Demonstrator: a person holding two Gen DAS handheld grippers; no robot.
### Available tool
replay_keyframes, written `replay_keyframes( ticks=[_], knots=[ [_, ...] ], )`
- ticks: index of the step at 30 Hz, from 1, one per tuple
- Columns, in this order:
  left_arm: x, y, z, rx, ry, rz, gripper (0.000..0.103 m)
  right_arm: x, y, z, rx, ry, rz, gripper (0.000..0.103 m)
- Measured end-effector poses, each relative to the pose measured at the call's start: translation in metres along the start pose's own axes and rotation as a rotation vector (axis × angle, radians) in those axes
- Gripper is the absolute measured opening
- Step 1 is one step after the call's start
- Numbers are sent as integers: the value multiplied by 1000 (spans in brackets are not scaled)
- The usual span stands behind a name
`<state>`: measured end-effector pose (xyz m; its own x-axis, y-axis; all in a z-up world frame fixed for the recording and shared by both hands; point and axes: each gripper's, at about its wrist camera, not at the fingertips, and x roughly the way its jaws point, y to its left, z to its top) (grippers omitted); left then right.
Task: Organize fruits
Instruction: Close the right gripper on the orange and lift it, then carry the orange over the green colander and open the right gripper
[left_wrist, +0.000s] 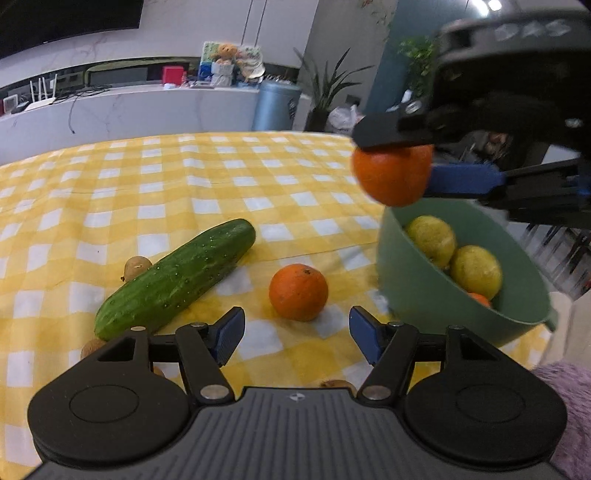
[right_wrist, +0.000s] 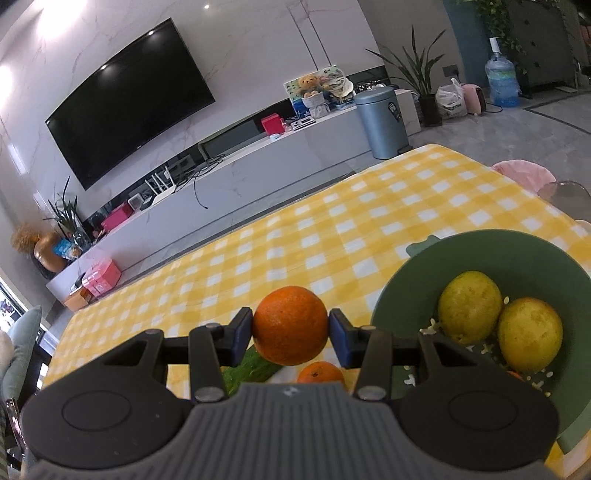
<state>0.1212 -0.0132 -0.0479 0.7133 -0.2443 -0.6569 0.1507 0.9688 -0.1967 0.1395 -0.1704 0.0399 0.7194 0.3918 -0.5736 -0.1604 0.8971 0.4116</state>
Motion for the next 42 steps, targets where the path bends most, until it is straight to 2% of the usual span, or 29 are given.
replay_keyframes(
  ticks=[7, 11, 14, 15, 16, 18, 26, 32, 37, 39, 42],
  knots=[
    [24, -7, 11, 17, 42, 50, 75, -3, -10, 0, 20, -8, -15, 42],
    [36, -13, 15, 49, 65, 31, 75, -4, -14, 1, 33, -6, -27, 42],
    [45, -16, 16, 75, 73, 58, 74, -3, -18, 1, 42, -5, -34, 42],
    [47, -15, 16, 69, 74, 59, 72, -3, -19, 1, 43, -5, -35, 42],
    [48, -14, 16, 60, 72, 54, 61, -4, -19, 1, 45, -5, -37, 42],
    [47, -14, 16, 58, 61, 45, 52, -4, -20, 1, 49, -6, -43, 42],
    [30, -13, 14, 22, 17, 57, 51, -8, -23, 2, 63, -14, -42, 42],
    [-5, -16, 30, -25, -54, 9, 51, -21, -32, 6, 89, -39, -43, 42],
    [-33, -27, 43, -47, -132, -54, 51, -39, -50, 9, 130, -65, -78, 42],
    [-41, -34, 49, -48, -152, -95, 51, -45, -58, 11, 144, -67, -91, 42],
    [-45, -43, 54, -56, -141, -185, 51, -55, -76, 11, 176, -39, -73, 43]
  ],
)
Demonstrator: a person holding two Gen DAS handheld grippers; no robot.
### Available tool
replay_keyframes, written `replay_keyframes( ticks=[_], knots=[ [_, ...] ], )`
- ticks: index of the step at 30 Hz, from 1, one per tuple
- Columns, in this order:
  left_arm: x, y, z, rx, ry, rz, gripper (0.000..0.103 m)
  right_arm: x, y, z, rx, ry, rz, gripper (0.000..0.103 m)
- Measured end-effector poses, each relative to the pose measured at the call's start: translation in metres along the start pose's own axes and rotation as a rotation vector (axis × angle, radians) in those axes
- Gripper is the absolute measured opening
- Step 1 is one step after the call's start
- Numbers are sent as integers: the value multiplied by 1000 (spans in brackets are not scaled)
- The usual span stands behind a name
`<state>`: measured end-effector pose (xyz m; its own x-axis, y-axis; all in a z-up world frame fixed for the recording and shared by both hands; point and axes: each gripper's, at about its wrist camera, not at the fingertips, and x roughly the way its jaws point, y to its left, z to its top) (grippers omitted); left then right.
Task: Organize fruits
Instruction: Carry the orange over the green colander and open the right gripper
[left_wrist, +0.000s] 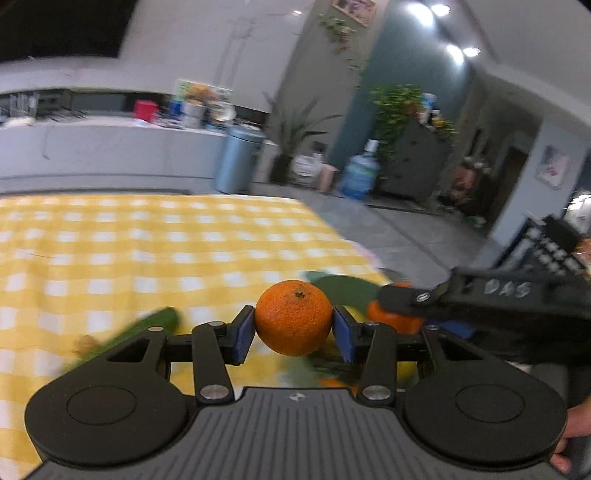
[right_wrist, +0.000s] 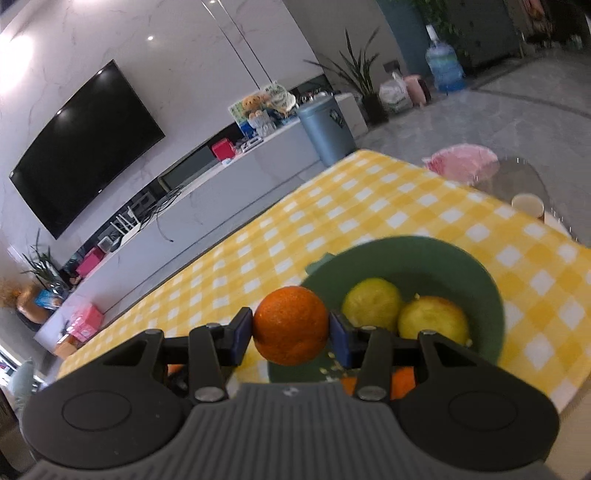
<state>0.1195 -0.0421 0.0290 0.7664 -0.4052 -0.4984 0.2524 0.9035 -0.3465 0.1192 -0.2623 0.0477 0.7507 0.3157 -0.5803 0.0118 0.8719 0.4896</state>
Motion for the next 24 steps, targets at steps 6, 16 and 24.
replay_keyframes(
  ticks=[6, 16, 24],
  knots=[
    [17, -16, -9, -55, 78, -179, 51, -21, -29, 3, 34, -11, -3, 43],
    [55, -23, -15, -36, 126, -99, 51, -17, -55, -1, 69, 31, -88, 43],
    [63, -17, -12, -78, 123, -46, 52, -1, -62, -4, 126, 64, -56, 43]
  ],
)
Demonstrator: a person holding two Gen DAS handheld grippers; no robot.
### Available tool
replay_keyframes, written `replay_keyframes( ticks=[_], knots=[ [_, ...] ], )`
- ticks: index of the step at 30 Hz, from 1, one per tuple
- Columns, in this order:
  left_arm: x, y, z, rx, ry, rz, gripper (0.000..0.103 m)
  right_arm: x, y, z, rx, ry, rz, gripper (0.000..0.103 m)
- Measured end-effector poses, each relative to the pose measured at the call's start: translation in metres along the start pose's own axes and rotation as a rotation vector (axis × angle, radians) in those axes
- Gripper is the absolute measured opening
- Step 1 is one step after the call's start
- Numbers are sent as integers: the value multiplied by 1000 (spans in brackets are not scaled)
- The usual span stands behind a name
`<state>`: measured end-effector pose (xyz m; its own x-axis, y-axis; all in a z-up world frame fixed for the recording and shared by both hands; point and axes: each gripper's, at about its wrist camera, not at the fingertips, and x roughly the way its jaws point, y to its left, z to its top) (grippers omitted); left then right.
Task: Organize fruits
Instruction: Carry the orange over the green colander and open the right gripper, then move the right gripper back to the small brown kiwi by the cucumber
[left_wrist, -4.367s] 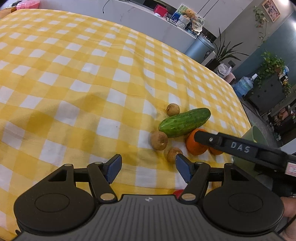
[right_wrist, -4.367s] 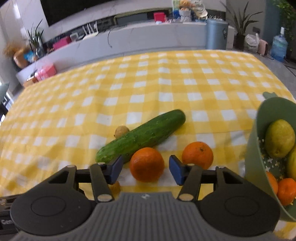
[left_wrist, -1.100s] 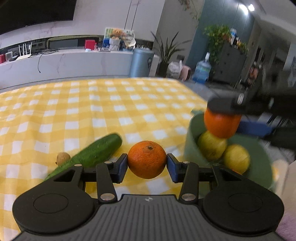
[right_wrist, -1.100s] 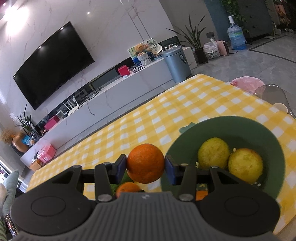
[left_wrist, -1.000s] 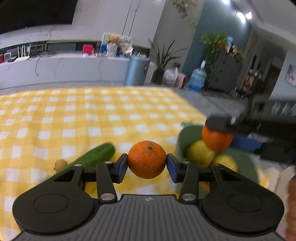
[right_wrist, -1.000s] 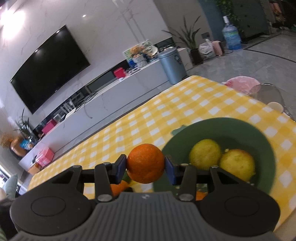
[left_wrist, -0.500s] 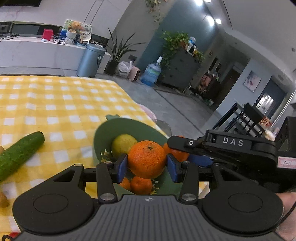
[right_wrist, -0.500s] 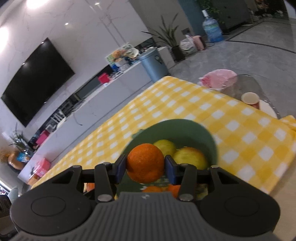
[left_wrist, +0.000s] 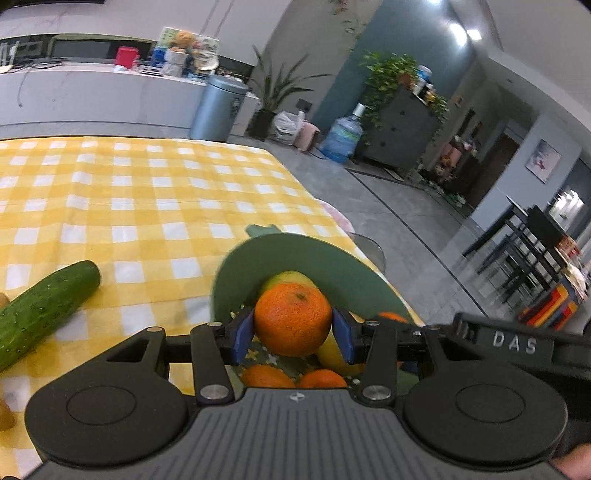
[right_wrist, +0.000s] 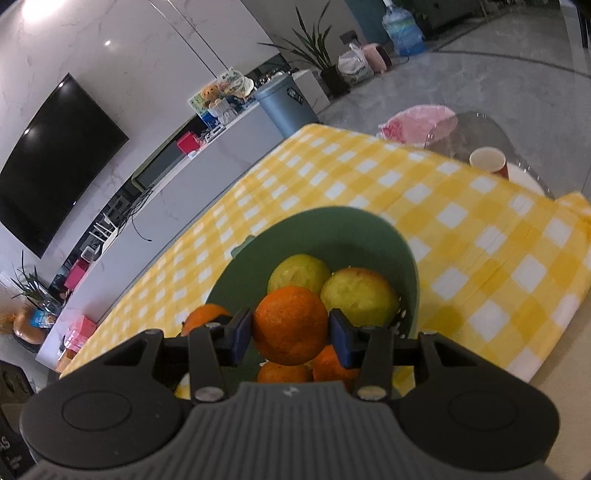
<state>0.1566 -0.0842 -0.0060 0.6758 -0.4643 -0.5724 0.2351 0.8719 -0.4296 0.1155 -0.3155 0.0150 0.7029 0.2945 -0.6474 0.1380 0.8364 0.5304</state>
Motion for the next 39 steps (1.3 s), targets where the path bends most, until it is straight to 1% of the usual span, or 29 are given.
replay_keyframes(
  ticks=[2, 4, 7, 11, 14, 17, 20, 22, 24, 27, 30, 31, 32, 34, 36, 39],
  knots=[
    [-3, 1, 0, 5, -13, 3, 54, 4, -1, -1, 16, 6, 2, 43],
    [-8, 3, 1, 6, -27, 3, 60, 5, 0, -1, 19, 9, 5, 43],
    [-16, 9, 2, -21, -52, -18, 66, 4, 4, -1, 5, 11, 5, 44],
    [-21, 16, 1, -40, -68, -17, 68, 9, 8, -2, 9, 55, 18, 44],
    [-24, 23, 1, -57, -77, -13, 69, 13, 9, -3, 22, 62, 22, 44],
    [-25, 28, 1, -71, -75, -18, 69, 16, 12, -5, 9, 75, 3, 44],
    [-25, 30, 0, -65, -72, -20, 70, 12, 18, -5, -36, 90, -22, 44],
    [-24, 33, -3, -64, -71, -30, 72, 8, 26, -7, -107, 134, -54, 44],
    [-21, 35, -6, -68, -59, -47, 72, 6, 33, -10, -164, 160, -89, 44],
    [-18, 38, -8, -94, -41, -63, 72, 6, 29, -9, -149, 169, -103, 44],
    [-19, 41, -8, -99, -50, -77, 73, 6, 27, -9, -144, 168, -126, 44],
    [-20, 41, -8, -97, -50, -82, 74, 5, 27, -9, -143, 170, -117, 45],
    [-19, 41, -8, -94, -47, -86, 74, 4, 27, -9, -138, 176, -102, 55],
    [-20, 40, -9, -88, -50, -90, 74, 1, 26, -6, -107, 178, -66, 69],
    [-21, 39, -10, -83, -52, -87, 74, -3, 25, -3, -79, 153, -66, 69],
    [-23, 35, -10, -64, -48, -76, 74, -10, 22, 1, -46, 91, -90, 74]
  ],
)
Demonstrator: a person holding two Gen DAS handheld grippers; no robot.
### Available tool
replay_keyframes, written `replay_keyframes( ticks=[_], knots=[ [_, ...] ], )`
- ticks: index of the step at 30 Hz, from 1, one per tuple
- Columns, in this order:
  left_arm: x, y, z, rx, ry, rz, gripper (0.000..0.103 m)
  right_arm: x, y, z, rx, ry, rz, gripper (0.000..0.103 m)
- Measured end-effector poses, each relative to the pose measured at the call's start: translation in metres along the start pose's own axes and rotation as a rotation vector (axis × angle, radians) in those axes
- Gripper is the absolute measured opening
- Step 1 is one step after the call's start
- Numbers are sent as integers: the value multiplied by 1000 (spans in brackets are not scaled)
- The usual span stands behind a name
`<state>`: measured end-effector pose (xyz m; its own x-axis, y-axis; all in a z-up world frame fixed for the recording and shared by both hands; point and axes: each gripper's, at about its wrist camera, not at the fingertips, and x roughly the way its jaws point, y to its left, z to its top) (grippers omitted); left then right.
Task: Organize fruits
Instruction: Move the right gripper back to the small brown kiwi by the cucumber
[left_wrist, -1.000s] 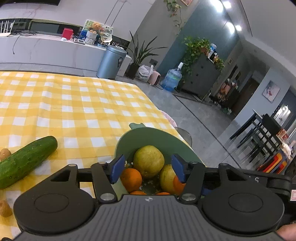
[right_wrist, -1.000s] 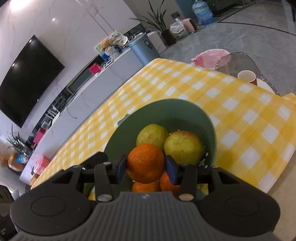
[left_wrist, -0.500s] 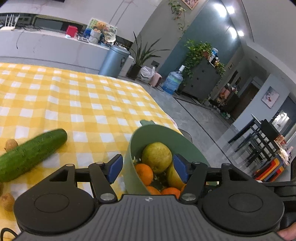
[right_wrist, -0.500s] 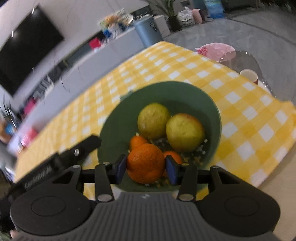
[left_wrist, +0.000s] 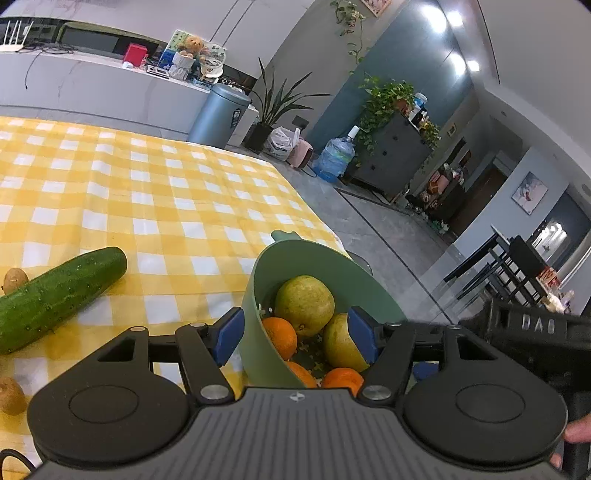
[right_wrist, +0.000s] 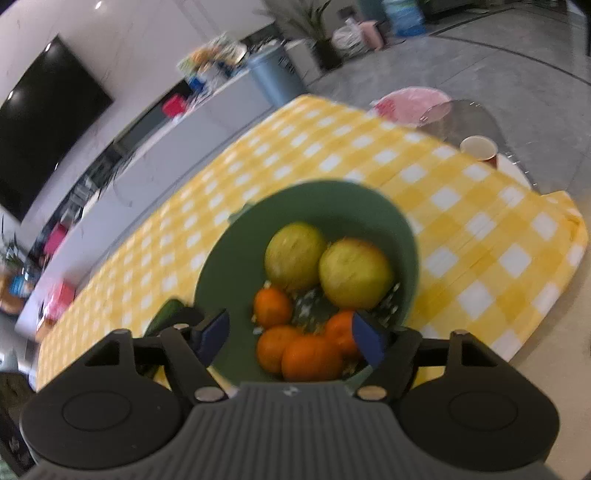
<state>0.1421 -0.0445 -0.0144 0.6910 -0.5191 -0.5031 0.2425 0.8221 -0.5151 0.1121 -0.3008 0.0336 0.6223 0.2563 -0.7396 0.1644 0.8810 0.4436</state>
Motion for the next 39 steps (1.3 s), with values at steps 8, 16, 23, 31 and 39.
replay_keyframes(
  ticks=[8, 16, 23, 31, 39],
  knots=[
    [-17, -9, 0, 49, 24, 66, 74, 4, 8, 1, 2, -18, 4, 82],
    [-48, -7, 1, 47, 49, 145, 76, 9, 37, -2, -58, -5, 29, 89],
    [-80, -1, 4, 5, 72, 227, 77, 2, 71, -7, -148, -1, 86, 92],
    [-130, 9, 6, -61, 46, 374, 77, -30, 106, -21, -234, -51, 176, 78],
    [-153, 46, -3, -170, 77, 461, 77, -31, 135, -46, -391, -41, 92, 55]
  ],
)
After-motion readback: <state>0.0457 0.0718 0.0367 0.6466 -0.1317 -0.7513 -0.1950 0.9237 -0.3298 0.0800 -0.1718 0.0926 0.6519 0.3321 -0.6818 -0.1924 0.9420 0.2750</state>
